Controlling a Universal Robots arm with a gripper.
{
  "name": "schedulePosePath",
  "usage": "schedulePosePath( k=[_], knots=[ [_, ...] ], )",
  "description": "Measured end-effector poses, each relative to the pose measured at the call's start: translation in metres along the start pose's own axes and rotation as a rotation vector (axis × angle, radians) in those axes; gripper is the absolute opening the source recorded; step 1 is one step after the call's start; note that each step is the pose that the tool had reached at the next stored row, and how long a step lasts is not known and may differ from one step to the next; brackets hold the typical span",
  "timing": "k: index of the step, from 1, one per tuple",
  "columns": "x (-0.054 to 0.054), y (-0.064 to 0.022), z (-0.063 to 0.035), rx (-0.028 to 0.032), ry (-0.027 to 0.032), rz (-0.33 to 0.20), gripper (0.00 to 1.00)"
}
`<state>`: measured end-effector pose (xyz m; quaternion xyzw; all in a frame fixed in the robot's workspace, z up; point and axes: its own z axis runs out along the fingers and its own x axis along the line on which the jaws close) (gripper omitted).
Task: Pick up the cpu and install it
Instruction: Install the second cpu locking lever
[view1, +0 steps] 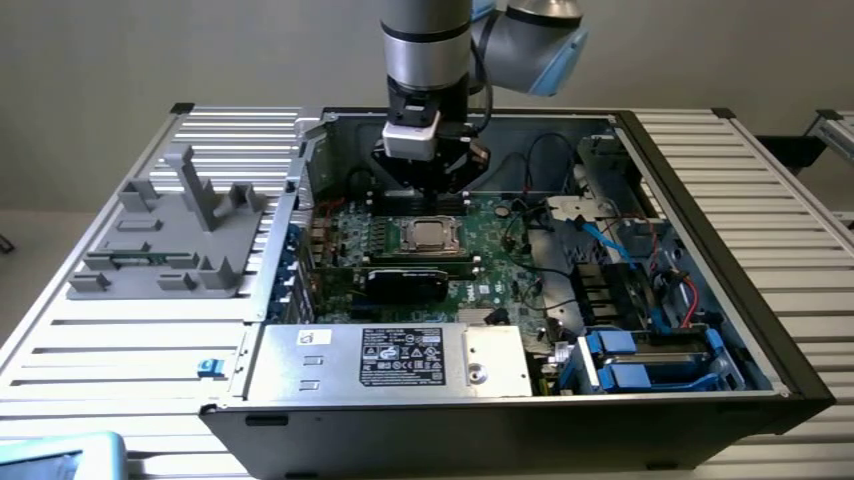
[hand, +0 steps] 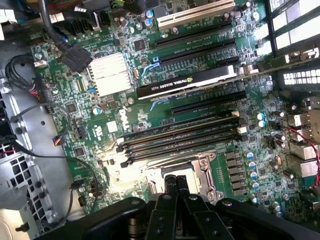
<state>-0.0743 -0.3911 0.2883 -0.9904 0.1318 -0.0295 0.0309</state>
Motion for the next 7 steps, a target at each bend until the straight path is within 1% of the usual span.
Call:
schedulePosePath(
  k=[1,7],
  knots=[
    [0.0001,-0.0001,-0.0001,-0.0018,0.0005,0.0,0.11],
    [0.0,-0.0001,-0.0001,-0.0019,0.0005,0.0,0.11]
  ],
)
